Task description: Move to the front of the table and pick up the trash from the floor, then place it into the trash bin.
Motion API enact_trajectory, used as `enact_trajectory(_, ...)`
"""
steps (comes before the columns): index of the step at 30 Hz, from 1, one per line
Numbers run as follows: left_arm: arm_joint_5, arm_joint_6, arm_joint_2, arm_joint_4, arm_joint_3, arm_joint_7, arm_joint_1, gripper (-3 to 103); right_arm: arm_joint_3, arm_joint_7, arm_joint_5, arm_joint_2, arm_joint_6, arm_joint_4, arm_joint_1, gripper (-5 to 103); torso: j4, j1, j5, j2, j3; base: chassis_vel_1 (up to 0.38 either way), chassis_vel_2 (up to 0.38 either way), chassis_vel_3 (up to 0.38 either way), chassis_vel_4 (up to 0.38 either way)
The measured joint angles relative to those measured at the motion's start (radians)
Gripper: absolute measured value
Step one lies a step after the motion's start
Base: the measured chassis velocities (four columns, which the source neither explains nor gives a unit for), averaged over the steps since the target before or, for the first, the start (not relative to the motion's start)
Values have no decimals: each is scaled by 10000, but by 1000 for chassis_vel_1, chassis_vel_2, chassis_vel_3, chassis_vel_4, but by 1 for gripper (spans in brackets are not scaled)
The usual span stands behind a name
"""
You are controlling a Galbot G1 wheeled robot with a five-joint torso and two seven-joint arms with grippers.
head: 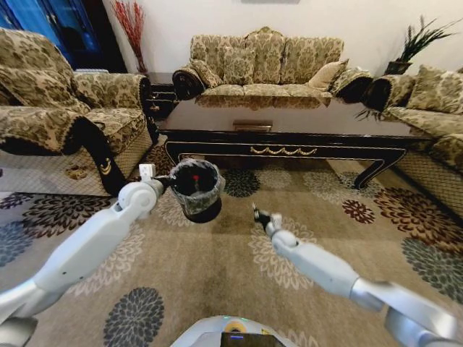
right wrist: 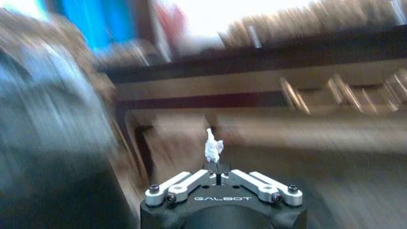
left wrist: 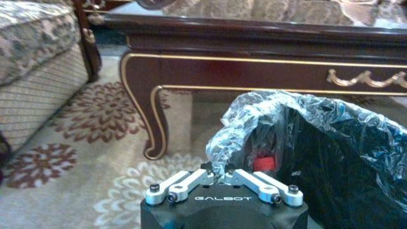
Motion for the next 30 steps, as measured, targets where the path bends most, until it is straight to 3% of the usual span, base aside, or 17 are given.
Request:
enact_trajectory(8,166,0,-292,132,537,-31,-208,4,-591,-1149,509,89,759,1270,1663,0,-1,0,1,0,0,0,0,0,0)
enact_trajectory(14,130,-39,-484,295,643,17,-464,4,-1196,-1285,842,463,951,2116,1980,0,-1,0,0,0,0,0,0,0,0)
enact_trajectory(20,79,-86,-555,355,583,63,-519,4,-1865,-1026,407,705,984,2128,1898,-2,-2,0,2,0,0,0,0,0,0)
enact_trajectory(22,94,-91,-549,355,534,74,-465,4,-1940,-953,212,737,990,1803,1812,14,-2,0,1,0,0,0,0,0,0)
enact_trajectory(24,103,-91,-542,360,517,82,-449,4,-1939,-946,198,722,990,1679,1804,14,-2,0,1,-1,0,0,0,0,0)
enact_trajectory(25,114,-92,-537,385,501,89,-443,4,-1924,-946,187,686,991,1559,1809,25,-2,0,2,0,0,0,0,0,0)
enact_trajectory(27,118,-93,-535,397,497,91,-443,4,-1915,-948,186,666,992,1519,1816,25,-2,0,2,0,0,0,0,0,0)
enact_trajectory(30,121,-93,-522,440,491,101,-472,4,-1822,-956,198,554,993,1454,1838,41,-2,0,1,-1,0,0,0,0,0)
